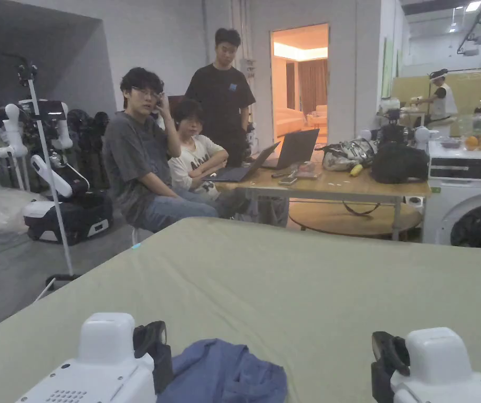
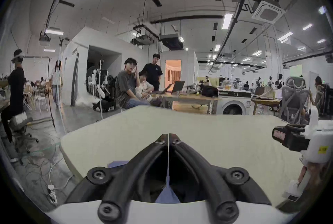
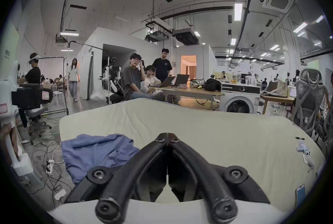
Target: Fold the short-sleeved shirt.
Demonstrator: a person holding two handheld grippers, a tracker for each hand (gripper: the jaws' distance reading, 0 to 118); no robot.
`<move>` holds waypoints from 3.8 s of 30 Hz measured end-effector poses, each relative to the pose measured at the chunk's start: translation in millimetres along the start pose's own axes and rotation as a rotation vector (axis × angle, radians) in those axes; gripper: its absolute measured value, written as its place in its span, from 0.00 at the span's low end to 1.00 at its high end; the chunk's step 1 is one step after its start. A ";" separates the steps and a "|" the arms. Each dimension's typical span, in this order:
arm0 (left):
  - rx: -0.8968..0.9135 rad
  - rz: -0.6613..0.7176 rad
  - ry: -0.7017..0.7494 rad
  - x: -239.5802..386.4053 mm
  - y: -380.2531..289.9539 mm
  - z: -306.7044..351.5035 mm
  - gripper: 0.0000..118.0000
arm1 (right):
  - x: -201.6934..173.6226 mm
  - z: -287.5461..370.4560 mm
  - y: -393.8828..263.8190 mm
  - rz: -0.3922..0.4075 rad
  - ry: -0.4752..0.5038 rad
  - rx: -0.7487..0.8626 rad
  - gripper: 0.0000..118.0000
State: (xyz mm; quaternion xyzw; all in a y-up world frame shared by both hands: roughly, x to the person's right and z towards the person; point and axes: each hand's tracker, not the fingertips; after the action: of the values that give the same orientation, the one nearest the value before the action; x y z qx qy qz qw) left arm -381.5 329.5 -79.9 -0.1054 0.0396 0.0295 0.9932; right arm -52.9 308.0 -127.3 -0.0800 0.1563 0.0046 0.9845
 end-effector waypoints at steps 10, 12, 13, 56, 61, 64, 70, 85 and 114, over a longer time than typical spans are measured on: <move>-0.445 -0.042 -0.113 -23.3 -70.6 -142.4 0.74 | 0.5 10.0 -38.4 -0.061 0.080 -0.107 0.00; -0.525 -0.073 -0.117 -20.6 -87.9 -172.7 0.74 | 10.0 12.8 -44.0 -0.068 0.062 -0.134 0.00; -0.556 -0.070 -0.131 -21.1 -95.1 -186.4 0.74 | 15.5 14.5 -47.1 -0.071 0.045 -0.143 0.00; -0.332 -0.158 -0.532 269.7 29.7 -225.8 0.00 | 145.5 140.4 -54.7 -0.332 -0.299 -0.103 0.00; -0.638 -0.030 -0.827 376.3 -108.0 -176.1 0.00 | 152.5 170.6 -53.2 -0.313 -0.368 -0.097 0.00; -0.721 -0.103 -0.977 418.9 -163.3 -119.0 0.00 | 159.5 183.3 -51.1 -0.332 -0.396 -0.085 0.00; -0.781 -0.024 -1.076 436.9 -195.1 -65.1 0.00 | 162.2 189.6 -47.3 -0.316 -0.415 -0.079 0.00; 0.033 -0.107 -0.480 184.9 -1.0 -52.5 0.26 | 159.5 133.7 -46.5 -0.192 -0.370 -0.111 0.00; -0.779 -0.051 -0.379 153.5 -90.9 -295.8 0.54 | 183.4 164.7 -95.4 -0.298 -0.442 -0.233 0.00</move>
State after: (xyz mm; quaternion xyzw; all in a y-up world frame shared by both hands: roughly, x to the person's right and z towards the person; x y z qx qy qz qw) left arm -244.1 185.8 -362.4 -0.4660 -0.1601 0.0366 0.8694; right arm 175.3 237.0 -14.5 -0.2116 -0.0769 -0.1050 0.9686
